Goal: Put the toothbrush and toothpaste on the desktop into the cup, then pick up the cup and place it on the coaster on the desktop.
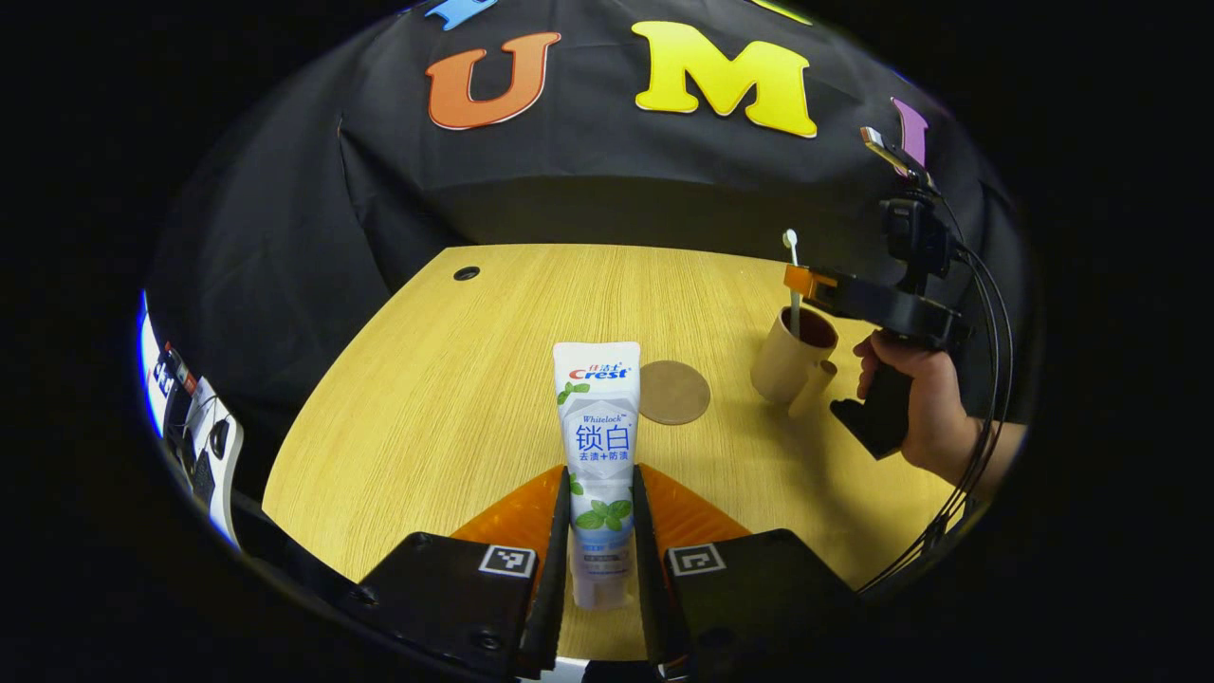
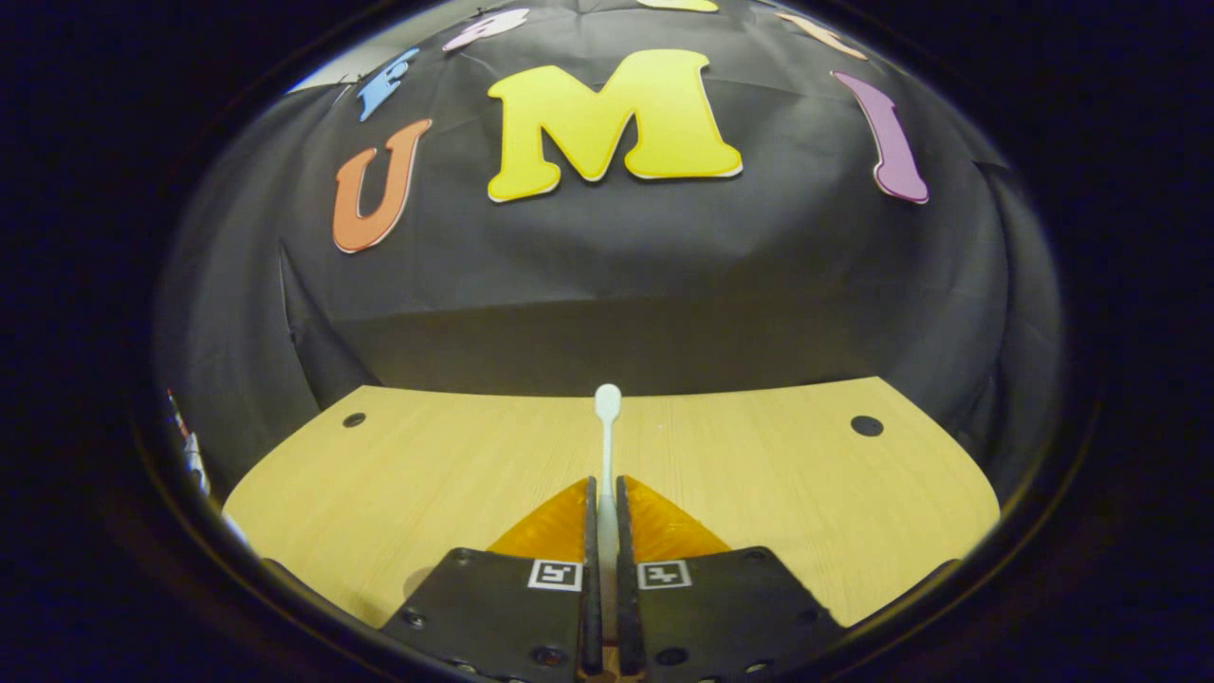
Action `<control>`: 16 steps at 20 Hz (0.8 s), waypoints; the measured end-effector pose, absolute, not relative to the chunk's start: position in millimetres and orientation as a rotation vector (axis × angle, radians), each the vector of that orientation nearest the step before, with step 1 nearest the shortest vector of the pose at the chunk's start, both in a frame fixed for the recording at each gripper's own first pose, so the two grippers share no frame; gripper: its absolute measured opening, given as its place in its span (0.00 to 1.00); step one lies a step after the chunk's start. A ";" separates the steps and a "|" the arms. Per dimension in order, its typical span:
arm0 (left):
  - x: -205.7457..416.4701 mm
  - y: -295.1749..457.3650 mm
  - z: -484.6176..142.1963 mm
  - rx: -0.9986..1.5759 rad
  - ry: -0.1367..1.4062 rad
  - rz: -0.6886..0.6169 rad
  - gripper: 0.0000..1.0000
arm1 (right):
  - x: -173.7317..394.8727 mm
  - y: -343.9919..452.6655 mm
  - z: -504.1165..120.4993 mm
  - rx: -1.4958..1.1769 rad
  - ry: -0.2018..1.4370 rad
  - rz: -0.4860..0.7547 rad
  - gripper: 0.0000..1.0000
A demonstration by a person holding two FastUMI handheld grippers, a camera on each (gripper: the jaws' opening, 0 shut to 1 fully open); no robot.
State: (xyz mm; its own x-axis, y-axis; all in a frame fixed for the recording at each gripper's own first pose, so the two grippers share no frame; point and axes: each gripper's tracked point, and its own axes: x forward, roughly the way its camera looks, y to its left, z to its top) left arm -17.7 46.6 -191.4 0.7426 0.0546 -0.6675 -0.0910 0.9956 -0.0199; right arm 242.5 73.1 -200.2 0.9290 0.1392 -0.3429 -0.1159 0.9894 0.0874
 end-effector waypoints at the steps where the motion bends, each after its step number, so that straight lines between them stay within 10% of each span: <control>1: -15.6 45.7 -189.4 -0.053 0.722 0.076 0.41 | 240.4 72.0 -201.9 0.061 0.356 0.130 0.10; 8: 21.7 46.0 -151.5 -0.064 0.555 0.079 0.41 | 223.9 63.2 -180.2 0.013 0.343 0.133 0.24; 16: 115.3 -17.3 -99.5 -0.068 0.255 0.001 0.40 | 196.6 35.3 -118.5 -0.021 0.252 0.181 0.63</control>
